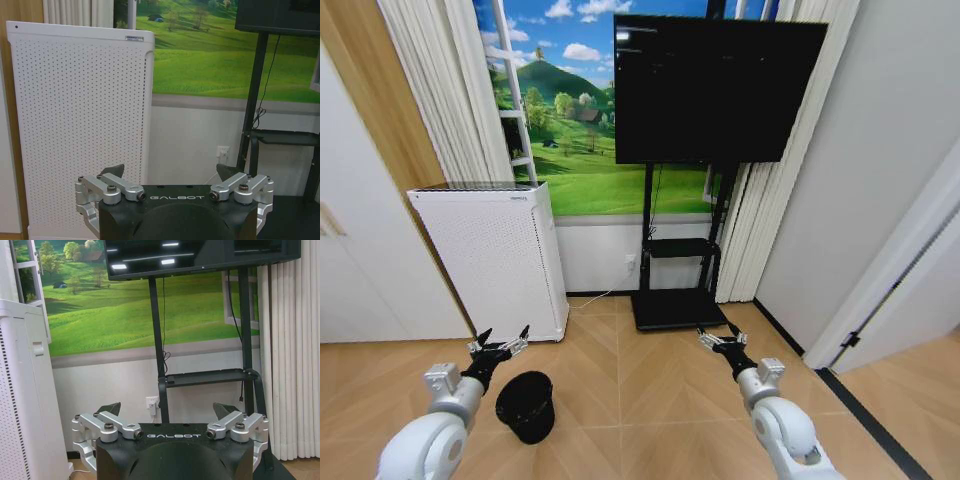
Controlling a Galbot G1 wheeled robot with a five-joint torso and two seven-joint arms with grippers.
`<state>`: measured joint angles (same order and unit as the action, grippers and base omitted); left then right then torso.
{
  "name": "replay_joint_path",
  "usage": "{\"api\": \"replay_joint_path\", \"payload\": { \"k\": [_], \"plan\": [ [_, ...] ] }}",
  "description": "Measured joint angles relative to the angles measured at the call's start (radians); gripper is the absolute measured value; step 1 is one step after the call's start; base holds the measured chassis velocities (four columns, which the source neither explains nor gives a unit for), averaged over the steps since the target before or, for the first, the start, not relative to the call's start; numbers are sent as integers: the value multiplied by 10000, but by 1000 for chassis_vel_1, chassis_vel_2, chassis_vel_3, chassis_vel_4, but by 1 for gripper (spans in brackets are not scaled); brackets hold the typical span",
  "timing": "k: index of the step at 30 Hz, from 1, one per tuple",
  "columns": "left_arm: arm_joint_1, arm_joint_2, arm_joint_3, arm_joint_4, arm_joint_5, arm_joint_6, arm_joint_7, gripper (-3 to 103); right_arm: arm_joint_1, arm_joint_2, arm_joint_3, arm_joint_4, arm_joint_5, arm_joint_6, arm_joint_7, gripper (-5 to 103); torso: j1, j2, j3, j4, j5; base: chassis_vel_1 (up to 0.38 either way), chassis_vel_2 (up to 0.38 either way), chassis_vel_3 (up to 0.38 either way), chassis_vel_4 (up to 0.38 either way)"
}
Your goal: Pick up the trash bin and place the garbage on the floor into it.
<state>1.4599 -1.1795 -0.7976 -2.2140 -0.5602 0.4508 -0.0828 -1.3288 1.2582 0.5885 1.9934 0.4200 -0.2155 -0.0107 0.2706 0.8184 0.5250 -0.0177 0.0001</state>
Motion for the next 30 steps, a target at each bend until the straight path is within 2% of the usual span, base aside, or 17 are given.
{"api": "replay_joint_path", "payload": {
  "k": [10,13,18,30],
  "plan": [
    [25,-42,-3,-16,35,0,27,100,-19,2,-4,-10,0,18,-49,100,-5,-11,-8,-4,3,147,-164,-166,166],
    [41,-52,-5,-34,45,0,27,100,-25,-8,-5,-10,2,24,-64,100,-9,-12,-10,2,-3,237,-213,-211,235],
    [30,-42,3,-37,45,0,32,100,-25,-10,-3,-40,3,30,-72,100,-11,-15,-12,-5,0,239,-232,-234,230],
    [-24,-4,8,108,27,-9,74,100,39,68,-87,-157,-63,30,-94,100,-11,-22,-14,0,-2,229,-228,-222,219]
  ]
}}
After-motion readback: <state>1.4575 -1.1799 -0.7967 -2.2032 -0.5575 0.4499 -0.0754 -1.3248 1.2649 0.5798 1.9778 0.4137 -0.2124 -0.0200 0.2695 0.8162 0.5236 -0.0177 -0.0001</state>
